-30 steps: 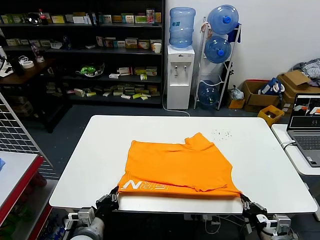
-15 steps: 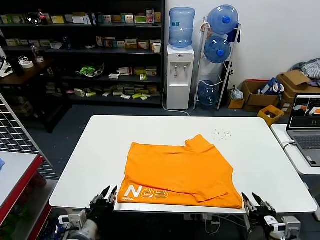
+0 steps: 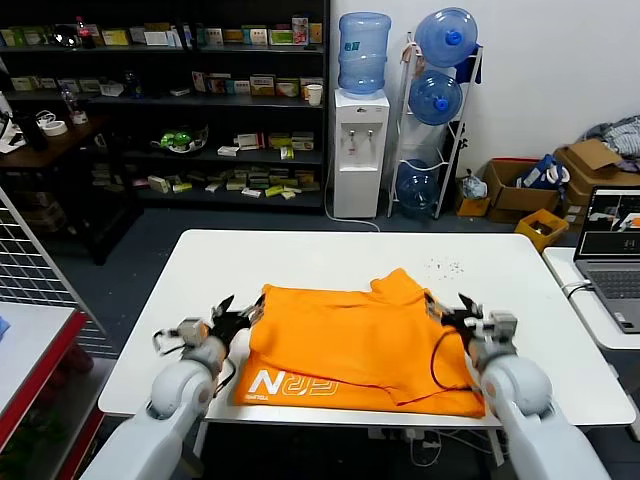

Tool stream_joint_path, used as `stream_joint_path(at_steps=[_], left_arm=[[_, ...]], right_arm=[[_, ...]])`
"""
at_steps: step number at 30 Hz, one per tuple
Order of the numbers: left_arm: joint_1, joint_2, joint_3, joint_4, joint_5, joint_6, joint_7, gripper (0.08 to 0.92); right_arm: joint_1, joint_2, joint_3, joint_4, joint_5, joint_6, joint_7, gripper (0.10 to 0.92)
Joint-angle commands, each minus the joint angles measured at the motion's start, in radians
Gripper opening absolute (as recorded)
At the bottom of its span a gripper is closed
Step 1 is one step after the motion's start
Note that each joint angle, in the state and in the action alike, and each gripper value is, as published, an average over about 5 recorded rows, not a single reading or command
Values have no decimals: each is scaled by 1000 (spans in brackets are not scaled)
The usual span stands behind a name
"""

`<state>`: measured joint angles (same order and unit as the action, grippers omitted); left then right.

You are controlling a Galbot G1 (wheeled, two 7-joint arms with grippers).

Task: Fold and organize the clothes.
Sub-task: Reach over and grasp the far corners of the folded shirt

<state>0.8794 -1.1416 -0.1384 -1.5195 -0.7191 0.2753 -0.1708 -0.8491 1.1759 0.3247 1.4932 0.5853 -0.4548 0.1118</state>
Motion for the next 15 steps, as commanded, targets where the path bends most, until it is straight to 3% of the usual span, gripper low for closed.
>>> stream_joint_path(at_steps=[1, 15], left_arm=[[-390, -105, 181, 459, 20, 36, 83, 822], [-338, -120, 202, 457, 23, 69, 59, 823]], right_arm=[[353, 125, -182, -454, -65, -32, -32, 823], [290, 103, -135, -480, -90, -50, -52, 822]])
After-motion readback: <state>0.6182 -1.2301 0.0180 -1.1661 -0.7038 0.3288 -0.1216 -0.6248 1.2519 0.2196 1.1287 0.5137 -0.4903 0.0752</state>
